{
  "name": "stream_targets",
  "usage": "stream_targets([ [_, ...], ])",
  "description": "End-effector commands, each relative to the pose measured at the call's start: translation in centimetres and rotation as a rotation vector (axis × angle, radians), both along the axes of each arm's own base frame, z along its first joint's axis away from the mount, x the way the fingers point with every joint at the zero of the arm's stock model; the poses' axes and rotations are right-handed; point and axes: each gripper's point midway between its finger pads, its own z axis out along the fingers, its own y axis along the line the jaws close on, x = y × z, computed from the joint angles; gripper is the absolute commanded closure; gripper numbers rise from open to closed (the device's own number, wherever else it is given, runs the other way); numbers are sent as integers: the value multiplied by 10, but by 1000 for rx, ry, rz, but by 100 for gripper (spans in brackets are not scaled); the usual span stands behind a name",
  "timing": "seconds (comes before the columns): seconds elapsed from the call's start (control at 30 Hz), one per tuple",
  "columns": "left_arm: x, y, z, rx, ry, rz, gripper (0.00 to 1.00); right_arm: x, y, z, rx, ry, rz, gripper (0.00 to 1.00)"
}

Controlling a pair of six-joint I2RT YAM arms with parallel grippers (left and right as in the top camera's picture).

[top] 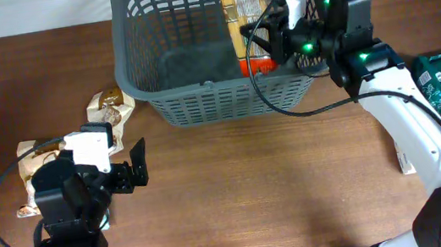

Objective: Pack container
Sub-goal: 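Lift the spaghetti pack and drop it into the grey basket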

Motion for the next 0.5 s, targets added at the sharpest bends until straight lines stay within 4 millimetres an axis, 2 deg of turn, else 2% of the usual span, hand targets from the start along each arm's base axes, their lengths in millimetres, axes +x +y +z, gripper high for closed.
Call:
stream_targets([
  [0.0,1,2,3,21,-8,-2,1,0,1,24,-5,-72,5,91],
  [0.07,1,2,3,21,-8,-2,1,0,1,19,-9,-57,3,72],
  [0.13,1,2,3,21,-8,-2,1,0,1,18,-9,-53,2,62],
  [0.17,1,2,3,21,-8,-2,1,0,1,18,-9,-53,2,53],
  [0.33,1,2,3,21,-8,-2,1,0,1,18,-9,-53,2,42],
  [0.47,1,2,3,21,-8,-2,1,0,1,19,-7,-53,6,41],
])
